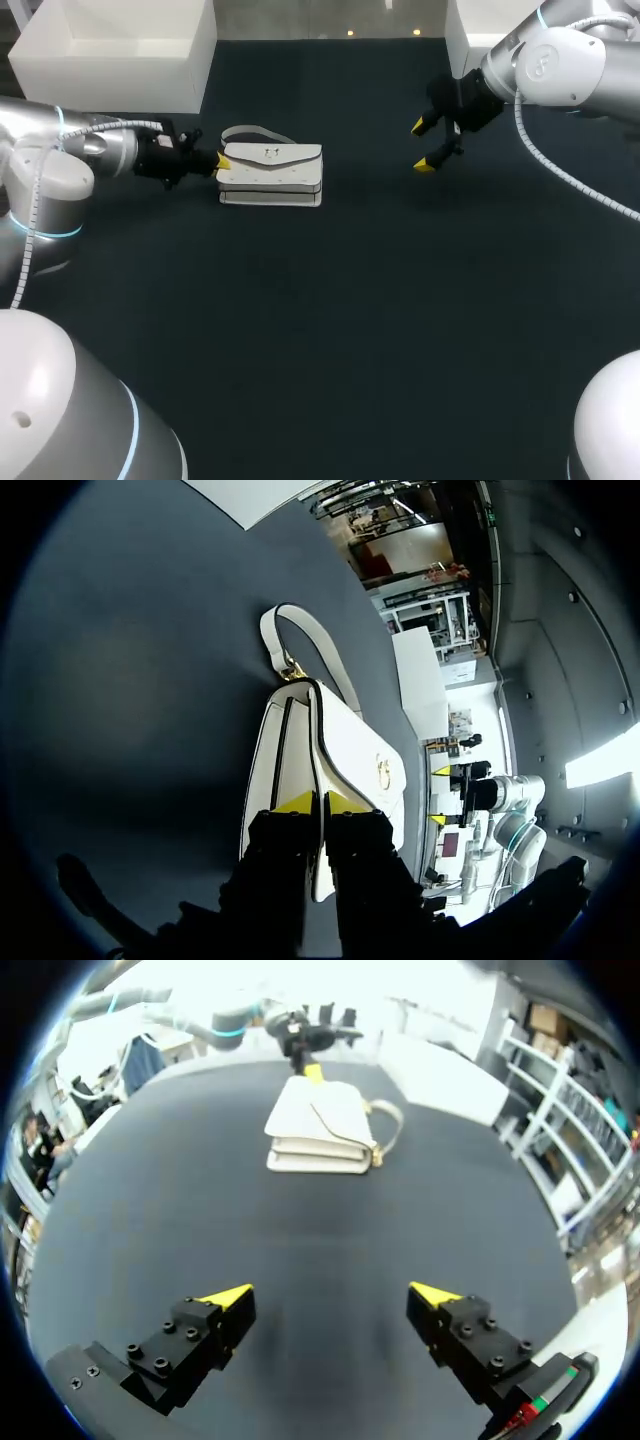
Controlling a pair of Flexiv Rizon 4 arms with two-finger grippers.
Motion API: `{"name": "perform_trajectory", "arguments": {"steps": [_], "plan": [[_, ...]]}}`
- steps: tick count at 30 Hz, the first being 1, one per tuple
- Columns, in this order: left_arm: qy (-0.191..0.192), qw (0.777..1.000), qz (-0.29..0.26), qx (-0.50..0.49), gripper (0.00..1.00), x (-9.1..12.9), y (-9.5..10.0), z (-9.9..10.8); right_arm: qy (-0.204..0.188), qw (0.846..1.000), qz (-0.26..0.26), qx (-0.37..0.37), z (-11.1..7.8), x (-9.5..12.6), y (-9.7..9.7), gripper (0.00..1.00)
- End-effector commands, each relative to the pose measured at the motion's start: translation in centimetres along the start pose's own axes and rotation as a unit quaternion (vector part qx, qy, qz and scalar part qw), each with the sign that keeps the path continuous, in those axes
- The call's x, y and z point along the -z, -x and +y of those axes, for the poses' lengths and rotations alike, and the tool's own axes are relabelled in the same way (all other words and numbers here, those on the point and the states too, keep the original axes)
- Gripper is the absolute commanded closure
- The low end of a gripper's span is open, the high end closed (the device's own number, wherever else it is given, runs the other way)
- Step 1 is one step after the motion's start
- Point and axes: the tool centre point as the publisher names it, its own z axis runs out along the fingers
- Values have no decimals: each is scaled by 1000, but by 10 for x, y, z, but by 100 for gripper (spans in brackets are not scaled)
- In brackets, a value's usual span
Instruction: Pick up the bag, open it, inspect its contents, close it, and place it on the opposite side
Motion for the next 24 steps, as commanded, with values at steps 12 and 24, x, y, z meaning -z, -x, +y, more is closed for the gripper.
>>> {"name": "perform_trajectory", "arguments": {"steps": [12,24], "plan": [[67,997,21,-11,49,19,-5,-5,1,1000,1,0,0,-1,1,0],[182,983,28,-3,51,17,1,-21,1,1000,1,0,0,-1,1,0]]}}
